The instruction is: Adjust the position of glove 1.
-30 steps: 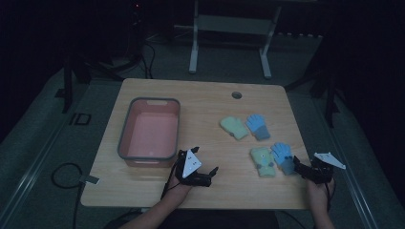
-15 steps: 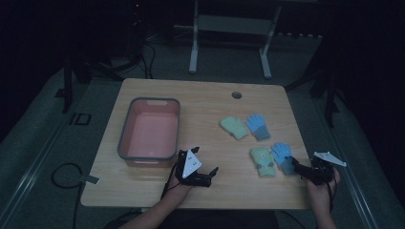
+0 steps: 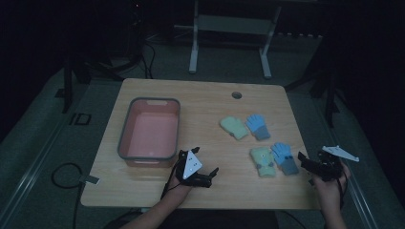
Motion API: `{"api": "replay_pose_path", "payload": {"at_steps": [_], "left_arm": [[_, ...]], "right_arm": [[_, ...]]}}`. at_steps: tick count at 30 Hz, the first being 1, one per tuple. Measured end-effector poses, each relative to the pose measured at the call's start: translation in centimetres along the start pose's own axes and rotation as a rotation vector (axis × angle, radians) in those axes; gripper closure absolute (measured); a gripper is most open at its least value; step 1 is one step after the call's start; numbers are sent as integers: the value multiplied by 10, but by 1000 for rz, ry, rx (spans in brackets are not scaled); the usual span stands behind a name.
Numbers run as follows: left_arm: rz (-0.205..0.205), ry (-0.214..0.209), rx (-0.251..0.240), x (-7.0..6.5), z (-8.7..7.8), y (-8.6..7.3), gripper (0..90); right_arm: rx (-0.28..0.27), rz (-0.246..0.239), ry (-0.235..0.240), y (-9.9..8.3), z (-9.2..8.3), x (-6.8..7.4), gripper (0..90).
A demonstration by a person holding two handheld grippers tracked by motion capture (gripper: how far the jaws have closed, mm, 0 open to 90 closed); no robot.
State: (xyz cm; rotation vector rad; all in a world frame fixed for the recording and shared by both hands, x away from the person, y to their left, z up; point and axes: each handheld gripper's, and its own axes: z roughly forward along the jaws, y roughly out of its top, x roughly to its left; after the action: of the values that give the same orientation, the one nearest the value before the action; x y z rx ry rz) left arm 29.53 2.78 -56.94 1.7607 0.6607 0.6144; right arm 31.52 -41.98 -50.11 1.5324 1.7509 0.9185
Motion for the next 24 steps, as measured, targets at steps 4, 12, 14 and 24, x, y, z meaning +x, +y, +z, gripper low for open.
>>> {"api": "replay_pose_path", "payload": {"at_steps": [4, 12, 14, 24], "left_arm": [[-4, -1, 0, 1, 0, 0, 19], [1, 0, 1, 0, 0, 0, 19], [1, -1, 1, 0, 0, 0, 19], [14, 13, 5, -2, 0, 0, 19]], "right_arm": [[-5, -9, 11, 16, -8, 3, 134], [-7, -46, 79, 42, -13, 11, 250], [-5, -54, 85, 43, -13, 12, 286], [-24, -99, 108, 78, -11, 23, 346]]}}
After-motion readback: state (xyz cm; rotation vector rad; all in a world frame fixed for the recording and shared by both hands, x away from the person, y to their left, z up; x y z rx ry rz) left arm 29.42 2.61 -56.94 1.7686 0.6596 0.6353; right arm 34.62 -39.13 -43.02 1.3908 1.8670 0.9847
